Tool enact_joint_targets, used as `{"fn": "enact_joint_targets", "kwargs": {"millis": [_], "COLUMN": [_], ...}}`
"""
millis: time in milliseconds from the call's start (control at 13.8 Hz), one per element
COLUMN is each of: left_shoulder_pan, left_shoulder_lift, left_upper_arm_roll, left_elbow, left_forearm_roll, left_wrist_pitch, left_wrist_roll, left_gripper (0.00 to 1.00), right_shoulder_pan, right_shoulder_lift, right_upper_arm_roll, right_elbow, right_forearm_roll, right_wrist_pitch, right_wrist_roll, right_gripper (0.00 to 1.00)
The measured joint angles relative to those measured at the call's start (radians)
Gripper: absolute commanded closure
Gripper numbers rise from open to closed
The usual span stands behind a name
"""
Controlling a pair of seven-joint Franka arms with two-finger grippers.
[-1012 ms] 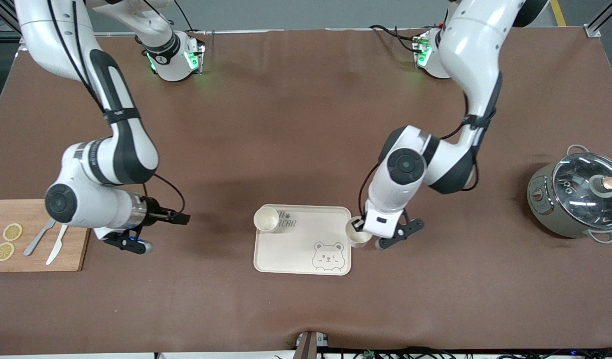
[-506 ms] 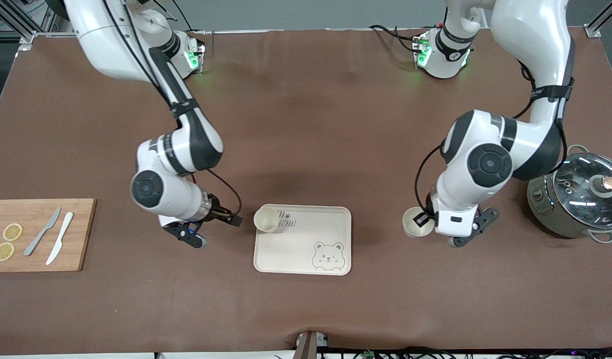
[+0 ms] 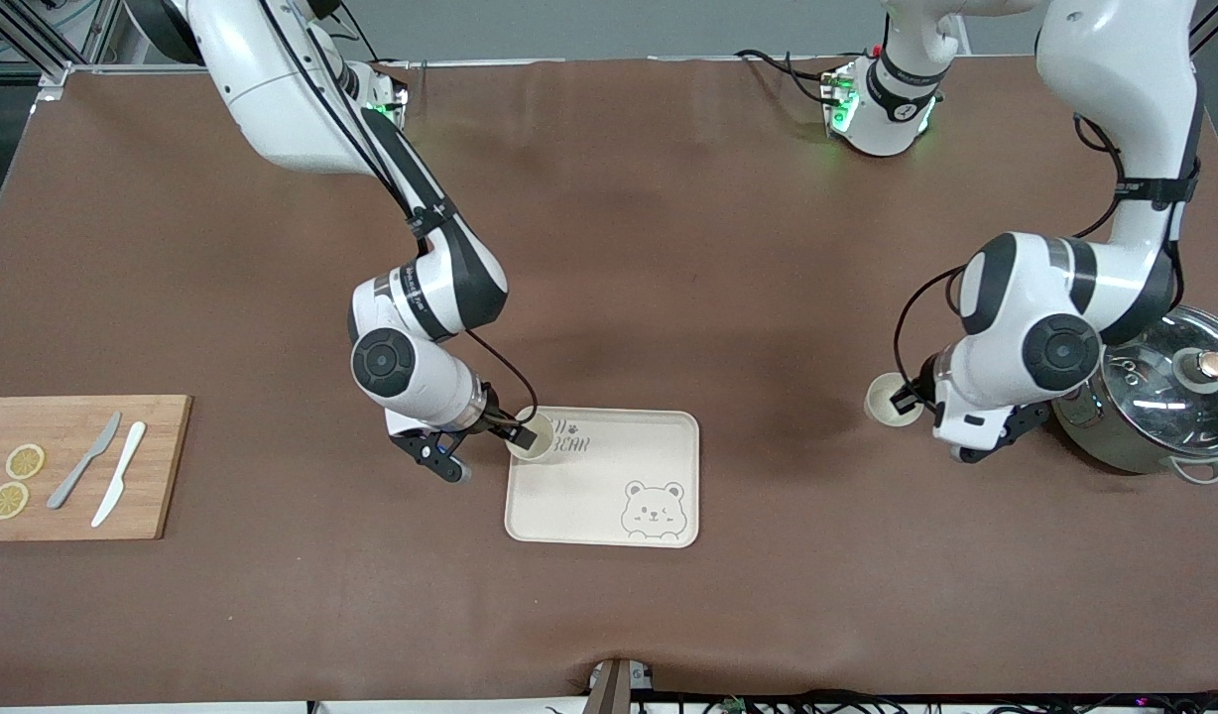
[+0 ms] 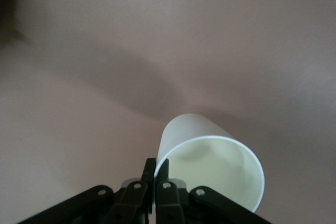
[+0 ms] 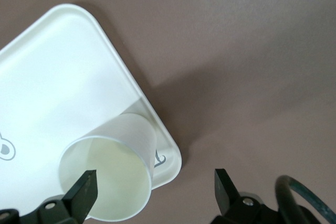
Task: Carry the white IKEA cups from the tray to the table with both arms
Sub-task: 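Grasp a white cup with the left gripper while the right gripper grasps another, then carry a cup to the board with the right gripper while the left gripper moves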
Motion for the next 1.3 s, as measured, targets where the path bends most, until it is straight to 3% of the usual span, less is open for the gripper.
{"fn": "enact_joint_targets", "kwargs": {"millis": [217,289,578,1012,1157,1301], "left_shoulder_pan": [0.058,0.068,0.085,0.086,0.086,0.088], "left_shoulder_lift": [-0.029,-0.03,-0.028,-0.028,-0.019,-0.006], "left_upper_arm_roll": [-0.001,-0.002,-0.003,-0.047,-0.049,-0.049], "left_elbow": [-0.086,-0.116,-0.214,-0.209,-0.209,-0.209], "left_forearm_roll": [-0.023,-0.023,-0.024,-0.062,-0.065,-0.065], "left_wrist_pitch": [0.046,0.083,0.224,0.269,0.293,0.316], "left_wrist_roll": [0.102,0.121,0.185,0.204,0.204,0.208], "left_gripper": [1.0,1.0,1.0,0.99,0.87,0.61], "right_shoulder_pan": [0.011,0.013,0.014,0.01,0.009,-0.019], "right_shoulder_lift": [0.013,0.016,0.018,0.017,0.011,0.001], "right_upper_arm_roll": [0.0,0.0,0.0,-0.009,-0.014,-0.021], "right_elbow": [0.001,0.002,0.007,0.045,0.072,0.104], "right_forearm_roll": [0.0,0.0,0.031,0.08,0.08,0.079], "right_wrist_pitch": [0.0,0.0,0.0,-0.004,-0.058,-0.19], "right_wrist_roll": [0.05,0.066,0.117,0.136,0.136,0.107], "right_gripper": [0.93,1.0,1.0,1.0,1.0,1.0]}}
